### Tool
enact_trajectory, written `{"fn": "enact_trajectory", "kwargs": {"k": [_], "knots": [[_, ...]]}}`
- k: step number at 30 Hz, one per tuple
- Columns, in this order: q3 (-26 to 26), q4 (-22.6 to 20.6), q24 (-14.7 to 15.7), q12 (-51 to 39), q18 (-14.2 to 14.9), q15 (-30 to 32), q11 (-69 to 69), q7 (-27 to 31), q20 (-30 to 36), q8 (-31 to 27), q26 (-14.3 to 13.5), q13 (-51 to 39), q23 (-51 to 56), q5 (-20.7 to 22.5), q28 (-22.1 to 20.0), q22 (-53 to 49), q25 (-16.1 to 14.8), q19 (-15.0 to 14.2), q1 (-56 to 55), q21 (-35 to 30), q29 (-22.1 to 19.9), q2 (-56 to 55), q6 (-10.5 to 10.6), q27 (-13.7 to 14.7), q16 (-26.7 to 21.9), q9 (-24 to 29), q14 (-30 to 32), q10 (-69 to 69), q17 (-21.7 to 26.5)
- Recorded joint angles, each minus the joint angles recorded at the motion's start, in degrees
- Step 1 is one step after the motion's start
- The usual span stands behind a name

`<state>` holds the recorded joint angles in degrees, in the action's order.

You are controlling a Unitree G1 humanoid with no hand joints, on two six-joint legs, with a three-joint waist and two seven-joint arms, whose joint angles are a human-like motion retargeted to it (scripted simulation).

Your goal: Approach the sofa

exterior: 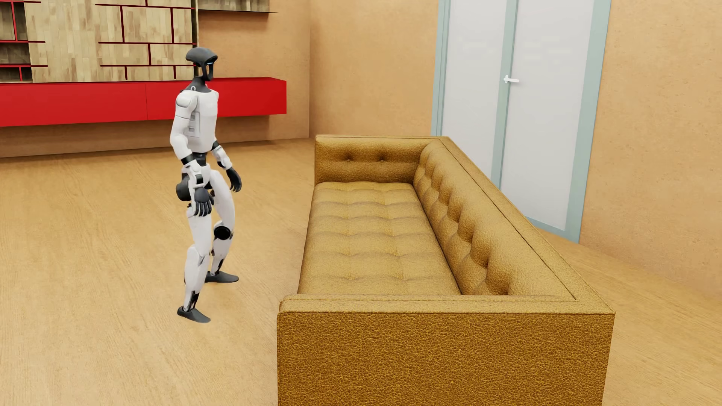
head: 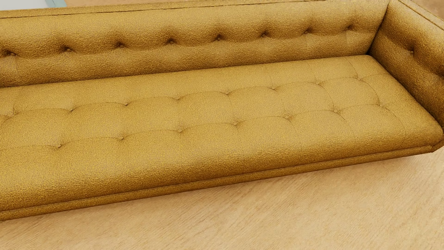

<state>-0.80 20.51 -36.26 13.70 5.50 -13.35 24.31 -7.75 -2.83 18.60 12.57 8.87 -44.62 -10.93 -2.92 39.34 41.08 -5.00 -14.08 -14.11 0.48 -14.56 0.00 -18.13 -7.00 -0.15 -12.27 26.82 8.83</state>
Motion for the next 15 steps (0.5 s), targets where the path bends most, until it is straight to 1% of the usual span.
{"fn": "enact_trajectory", "kwargs": {"k": [1, 2, 3, 4, 5, 6, 7, 8, 9, 10, 11, 12, 13, 15], "knots": [[-0.07, 1.87, -0.62, 0.01, -3.11, -0.16, -0.98, -2.53, -0.15, 0.91, 0.13, -1.10, 0.27, 1.50, 0.53, 0.27, -0.54, 0.87, -0.66, -0.50, -0.49, 0.80, 0.37, 0.00, 0.53, -0.01, 1.84, 0.86, 0.16], [-0.11, 3.84, -0.99, -0.14, -6.60, -0.32, -1.69, -6.95, -0.53, 1.76, 0.37, -2.01, 0.57, 2.67, 0.47, 0.62, -1.24, 1.61, -0.99, -0.66, -1.23, 1.40, 0.71, -0.19, 1.19, -0.04, 3.24, 1.51, 0.32], [-0.32, 4.29, -1.16, 0.13, -8.13, -0.66, -1.75, -9.46, -1.25, 2.32, 0.12, -3.13, 0.39, 3.51, 0.26, 0.73, -2.03, 2.25, -1.39, -0.82, -2.04, 1.62, 0.96, -0.34, 1.42, -0.06, 2.60, 2.56, 0.56], [-0.70, 2.68, -1.40, 0.07, -5.29, -1.15, -1.28, -8.18, -1.81, 2.61, 0.01, -3.98, 0.33, 3.93, -0.33, 0.88, -2.66, 2.83, -2.43, -1.17, -2.60, 1.58, 1.03, -0.34, 1.83, -0.05, 0.97, 4.37, 0.99], [-1.01, -0.17, -1.72, -0.11, -0.24, -1.68, -0.63, -5.37, -2.22, 2.84, -0.10, -4.67, 0.37, 4.11, -0.88, 0.96, -3.16, 3.31, -3.60, -1.64, -2.79, 1.44, 0.99, -0.23, 2.14, -0.06, -1.31, 6.27, 1.62], [-1.17, -3.69, -2.03, -0.31, 3.91, -2.13, -0.16, -2.14, -2.49, 3.17, -0.21, -5.17, 0.54, 4.18, -0.94, 0.99, -3.63, 3.74, -4.51, -2.07, -2.84, 1.40, 0.89, -0.10, 2.28, -0.11, -3.65, 7.58, 2.32], [-1.20, -7.76, -2.21, -0.53, 6.22, -2.46, -0.01, 1.58, -2.61, 3.64, -0.34, -5.41, 0.80, 4.16, -0.30, 1.02, -4.12, 4.14, -5.03, -2.27, -3.00, 1.55, 0.77, -0.03, 2.25, -0.23, -5.62, 8.07, 2.98], [-0.95, -9.66, -2.29, -0.76, 5.49, -2.71, -0.06, 1.49, -2.60, 4.40, -0.48, -5.42, 1.10, 4.11, 0.74, 1.08, -4.71, 4.51, -4.90, -2.18, -3.33, 1.86, 0.71, -0.06, 2.05, -0.40, -6.96, 7.84, 3.46], [-0.60, -9.26, -2.38, -1.02, 3.16, -2.78, -0.48, -2.69, -2.46, 5.24, -0.58, -5.28, 1.35, 4.08, 1.62, 1.16, -5.37, 4.82, -3.81, -1.87, -3.77, 2.33, 0.75, -0.19, 1.83, -0.63, -7.74, 6.29, 3.78], [-0.44, -8.98, -2.53, -1.27, -0.78, -2.75, -1.12, -6.36, -2.32, 5.84, -0.57, -5.09, 1.44, 4.14, 1.99, 1.27, -6.02, 5.07, -2.29, -1.55, -4.24, 2.84, 0.83, -0.39, 1.68, -0.88, -7.12, 3.60, 3.96], [-0.40, -8.98, -2.65, -1.46, -3.16, -2.65, -1.75, -8.58, -2.34, 6.23, -0.46, -4.93, 1.24, 4.23, 1.90, 1.35, -6.59, 5.25, -0.65, -1.39, -4.61, 3.35, 0.90, -0.64, 1.63, -1.11, -6.50, 0.64, 4.01], [-0.46, -9.48, -2.67, -2.09, -3.37, -2.55, -2.26, -8.87, -2.25, 6.48, 0.12, -4.46, 1.14, 4.25, 1.41, 1.63, -6.94, 5.35, 0.71, -1.44, -4.71, 3.82, 0.92, -1.00, 2.08, -1.28, -6.03, -1.96, 4.01], [-0.51, -10.02, -2.55, -2.47, -2.96, -2.51, -2.67, -8.52, -2.19, 6.77, 0.37, -4.14, 0.71, 4.15, 1.16, 1.77, -7.15, 5.37, 1.68, -1.68, -4.48, 4.28, 0.88, -1.41, 2.31, -1.39, -5.31, -3.87, 3.92], [-0.43, -10.75, -2.44, -2.90, -1.51, -2.45, -3.24, -8.04, -1.71, 7.53, 0.15, -3.64, -0.53, 3.75, 1.22, 1.66, -7.23, 5.31, 2.69, -2.76, -3.26, 4.94, 0.76, -1.90, 2.28, -1.51, -4.28, -6.05, 3.45]]}}
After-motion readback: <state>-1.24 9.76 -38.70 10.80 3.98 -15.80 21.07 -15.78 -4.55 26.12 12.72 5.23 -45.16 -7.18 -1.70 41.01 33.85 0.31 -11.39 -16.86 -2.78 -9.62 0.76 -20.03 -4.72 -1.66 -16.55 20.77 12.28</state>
